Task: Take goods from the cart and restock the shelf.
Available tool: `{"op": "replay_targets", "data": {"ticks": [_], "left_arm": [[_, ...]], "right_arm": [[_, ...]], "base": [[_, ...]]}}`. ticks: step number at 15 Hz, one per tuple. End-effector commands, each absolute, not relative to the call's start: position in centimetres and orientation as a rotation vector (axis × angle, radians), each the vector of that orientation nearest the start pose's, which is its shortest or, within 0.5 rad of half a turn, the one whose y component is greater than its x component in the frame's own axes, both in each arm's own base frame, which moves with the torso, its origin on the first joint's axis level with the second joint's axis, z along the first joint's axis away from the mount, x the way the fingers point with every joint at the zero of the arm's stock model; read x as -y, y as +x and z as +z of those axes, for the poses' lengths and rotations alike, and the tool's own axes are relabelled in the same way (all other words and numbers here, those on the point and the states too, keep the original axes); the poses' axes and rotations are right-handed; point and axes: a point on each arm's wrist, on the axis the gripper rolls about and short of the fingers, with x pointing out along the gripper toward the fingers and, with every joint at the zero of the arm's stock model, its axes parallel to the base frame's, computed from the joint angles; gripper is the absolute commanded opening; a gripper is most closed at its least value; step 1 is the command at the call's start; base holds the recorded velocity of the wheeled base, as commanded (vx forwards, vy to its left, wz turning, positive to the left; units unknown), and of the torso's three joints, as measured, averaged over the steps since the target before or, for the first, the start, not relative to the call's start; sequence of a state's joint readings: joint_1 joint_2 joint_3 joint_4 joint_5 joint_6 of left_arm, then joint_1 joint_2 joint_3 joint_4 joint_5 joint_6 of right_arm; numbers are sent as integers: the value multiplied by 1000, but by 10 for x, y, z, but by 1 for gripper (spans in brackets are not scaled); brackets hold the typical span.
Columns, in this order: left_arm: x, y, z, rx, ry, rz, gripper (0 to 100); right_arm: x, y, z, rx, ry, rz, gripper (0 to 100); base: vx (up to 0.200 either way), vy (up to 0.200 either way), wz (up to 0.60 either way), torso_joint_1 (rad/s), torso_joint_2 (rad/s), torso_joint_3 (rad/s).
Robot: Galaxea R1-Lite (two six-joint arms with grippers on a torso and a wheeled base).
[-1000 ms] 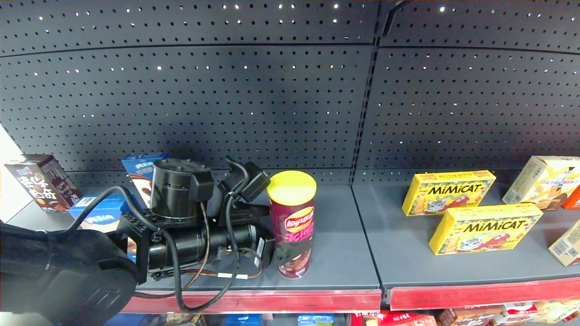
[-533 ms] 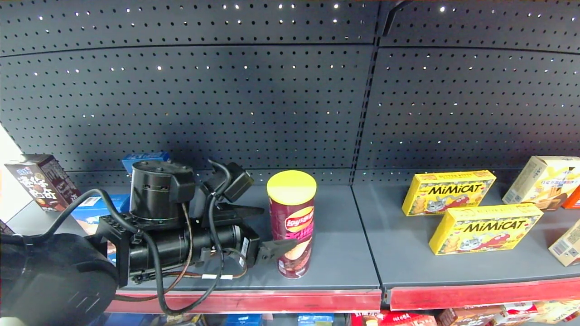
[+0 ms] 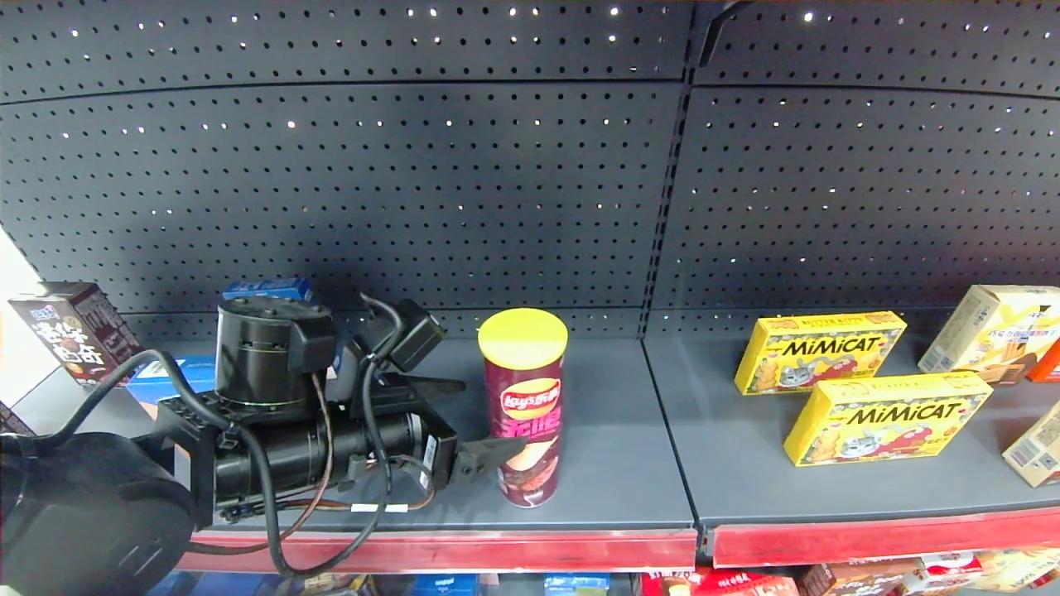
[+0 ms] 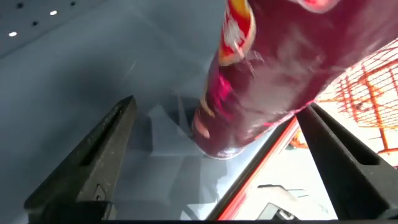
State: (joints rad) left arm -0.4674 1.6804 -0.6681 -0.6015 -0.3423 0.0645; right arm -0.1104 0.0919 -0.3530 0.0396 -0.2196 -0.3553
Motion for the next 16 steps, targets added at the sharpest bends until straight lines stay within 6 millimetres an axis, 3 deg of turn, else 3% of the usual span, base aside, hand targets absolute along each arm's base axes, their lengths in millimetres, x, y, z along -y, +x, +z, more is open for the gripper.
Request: {"op": "replay_targets", "data": {"ticks": [1, 7, 16], "left_arm": [[127, 246, 150, -393, 93, -799, 100], [124, 230, 167, -332, 93, -813, 100], [49, 161, 208, -126, 65, -592, 100]], "right_arm": [[-1, -50, 168, 158, -339, -364, 0], [-1, -50, 168, 158, -339, -364, 0], [-1, -49, 165, 146, -340, -360, 0]], "base": [[0, 0, 0, 0, 0, 0], [0, 0, 0, 0, 0, 0], [0, 0, 0, 0, 0, 0]]}}
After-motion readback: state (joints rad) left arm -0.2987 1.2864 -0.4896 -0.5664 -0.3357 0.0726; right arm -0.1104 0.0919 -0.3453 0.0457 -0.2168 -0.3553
